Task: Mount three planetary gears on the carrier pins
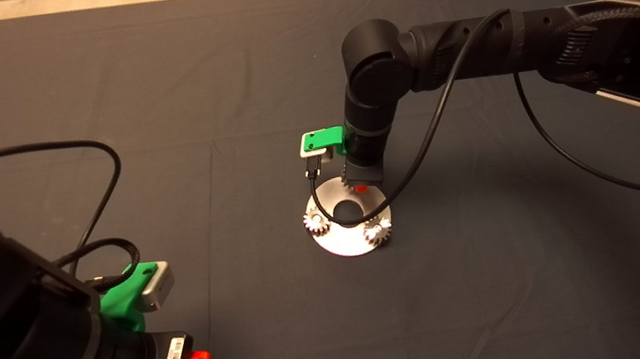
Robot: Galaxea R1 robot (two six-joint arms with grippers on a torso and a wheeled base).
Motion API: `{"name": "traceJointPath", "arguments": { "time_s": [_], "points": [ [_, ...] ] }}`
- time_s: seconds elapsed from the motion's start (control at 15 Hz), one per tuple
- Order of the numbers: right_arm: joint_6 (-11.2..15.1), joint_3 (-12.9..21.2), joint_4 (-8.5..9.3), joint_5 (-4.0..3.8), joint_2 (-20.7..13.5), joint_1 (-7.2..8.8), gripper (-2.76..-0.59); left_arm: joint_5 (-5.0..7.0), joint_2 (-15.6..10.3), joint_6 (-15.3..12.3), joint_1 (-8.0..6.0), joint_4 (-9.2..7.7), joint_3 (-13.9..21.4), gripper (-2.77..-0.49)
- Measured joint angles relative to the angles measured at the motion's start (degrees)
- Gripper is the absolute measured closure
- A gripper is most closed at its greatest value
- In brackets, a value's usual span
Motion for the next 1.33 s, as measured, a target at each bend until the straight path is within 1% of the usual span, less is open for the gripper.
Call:
{"name": "traceJointPath", "arguments": {
  "time_s": [0.13,0.27,0.4,0.47,0.6,0.67,0.73,0.8,0.87,0.93,1.0,1.07,1.13,1.2,1.27,1.33],
  "points": [
    [-0.1,0.0,0.00,0.16,-0.1,0.00,-1.16,-0.02,0.0,0.0,0.00,0.00,0.0,-2.76],
    [-0.1,0.0,0.00,0.21,-0.1,0.00,-1.27,0.00,0.0,0.0,0.00,0.00,0.0,-2.76],
    [-0.1,0.2,0.00,0.23,-0.2,0.00,-1.28,-0.02,0.0,0.0,0.00,0.00,0.0,-2.76],
    [-0.1,0.4,0.00,0.23,-0.4,0.02,-1.42,-0.01,0.0,0.0,0.00,0.00,0.0,-2.76],
    [-0.1,1.2,0.00,0.25,-1.2,0.05,-1.44,-0.02,0.1,0.0,0.00,0.00,0.0,-2.76],
    [-0.1,2.4,0.00,0.38,-2.2,0.07,-1.50,-0.02,0.1,0.0,0.00,0.00,0.0,-2.76],
    [-0.1,4.2,0.00,0.40,-3.4,0.33,-1.60,0.00,0.1,0.0,0.00,0.00,0.0,-2.76],
    [-0.1,5.2,0.00,0.38,-4.0,0.59,-1.60,0.00,0.1,0.0,0.01,0.00,0.0,-2.76],
    [0.0,8.5,0.05,0.42,-6.4,1.67,-1.61,-0.02,0.1,0.0,0.02,0.00,0.0,-2.76],
    [0.1,11.2,0.18,0.42,-8.5,2.69,-1.70,0.00,0.1,0.0,0.02,-0.02,0.0,-2.76],
    [0.3,13.4,0.28,0.42,-10.5,3.75,-1.73,-0.02,0.2,0.0,0.02,-0.02,0.0,-2.76],
    [1.3,15.3,0.37,0.38,-12.5,4.57,-1.73,-0.02,0.1,0.0,0.02,-0.02,0.0,-2.76],
    [2.6,16.9,0.46,0.09,-14.2,5.28,-1.73,-0.02,0.2,0.0,0.02,-0.02,0.0,-2.76],
    [5.1,18.1,0.49,-0.06,-15.2,5.88,-1.73,0.00,0.5,0.0,0.02,0.00,0.0,-2.76],
    [8.9,19.2,0.60,-0.01,-16.0,6.46,-1.84,-0.03,1.1,0.0,0.02,-0.02,0.0,-2.76],
    [13.4,20.4,0.71,0.22,-16.9,7.06,-1.89,-0.05,1.7,0.0,0.02,-0.02,0.0,-2.76]
  ]
}}
